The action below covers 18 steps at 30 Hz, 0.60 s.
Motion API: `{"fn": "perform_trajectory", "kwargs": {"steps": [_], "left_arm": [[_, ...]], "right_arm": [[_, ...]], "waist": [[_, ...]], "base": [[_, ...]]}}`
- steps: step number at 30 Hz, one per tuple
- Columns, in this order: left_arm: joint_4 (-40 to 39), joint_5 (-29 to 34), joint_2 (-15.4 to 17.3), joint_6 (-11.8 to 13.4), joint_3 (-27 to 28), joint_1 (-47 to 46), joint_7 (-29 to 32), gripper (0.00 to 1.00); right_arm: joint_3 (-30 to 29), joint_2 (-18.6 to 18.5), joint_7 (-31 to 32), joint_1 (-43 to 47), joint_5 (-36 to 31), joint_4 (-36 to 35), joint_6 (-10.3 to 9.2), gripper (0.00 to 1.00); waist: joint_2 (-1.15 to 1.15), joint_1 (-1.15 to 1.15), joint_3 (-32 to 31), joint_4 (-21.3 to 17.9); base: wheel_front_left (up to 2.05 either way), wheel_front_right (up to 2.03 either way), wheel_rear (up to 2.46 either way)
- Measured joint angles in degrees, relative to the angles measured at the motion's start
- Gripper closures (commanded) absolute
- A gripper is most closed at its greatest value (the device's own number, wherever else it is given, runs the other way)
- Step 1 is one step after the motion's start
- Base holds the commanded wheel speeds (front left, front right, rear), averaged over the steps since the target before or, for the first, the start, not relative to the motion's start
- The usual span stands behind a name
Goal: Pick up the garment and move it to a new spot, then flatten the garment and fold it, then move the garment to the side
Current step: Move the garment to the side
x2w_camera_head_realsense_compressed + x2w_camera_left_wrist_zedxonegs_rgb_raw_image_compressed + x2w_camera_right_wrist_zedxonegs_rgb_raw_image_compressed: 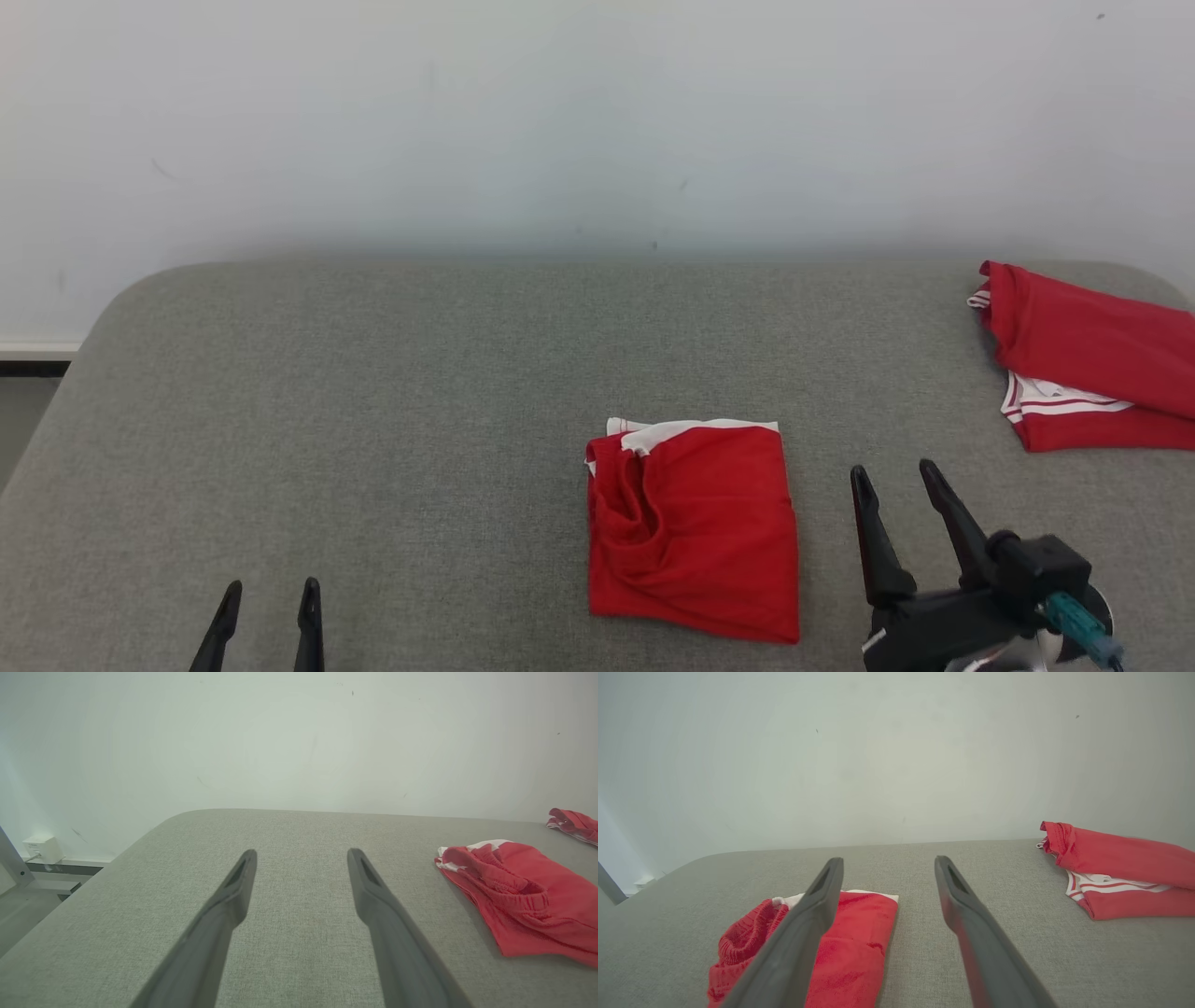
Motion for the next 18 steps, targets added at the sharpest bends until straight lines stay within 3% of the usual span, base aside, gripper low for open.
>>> {"fn": "perform_trajectory", "kwargs": {"steps": [12,18], "left_arm": [[1.1,-0.3,-0.4,0.0,-2.9,-2.1,0.0,0.00],[1.4,-0.9,-0.4,0.0,-3.4,-3.4,0.0,0.00]], "right_arm": [[-1.1,-0.4,11.2,-9.1,-1.5,11.0,0.00,0.00],[-2.3,-0.1,12.7,-11.3,-2.0,17.4,0.00,0.00]], "waist": [[0.00,0.00,1.3,3.7],[0.00,0.00,3.0,5.5]], "base": [[0.00,0.00,0.00],[0.00,0.00,0.00]]}}
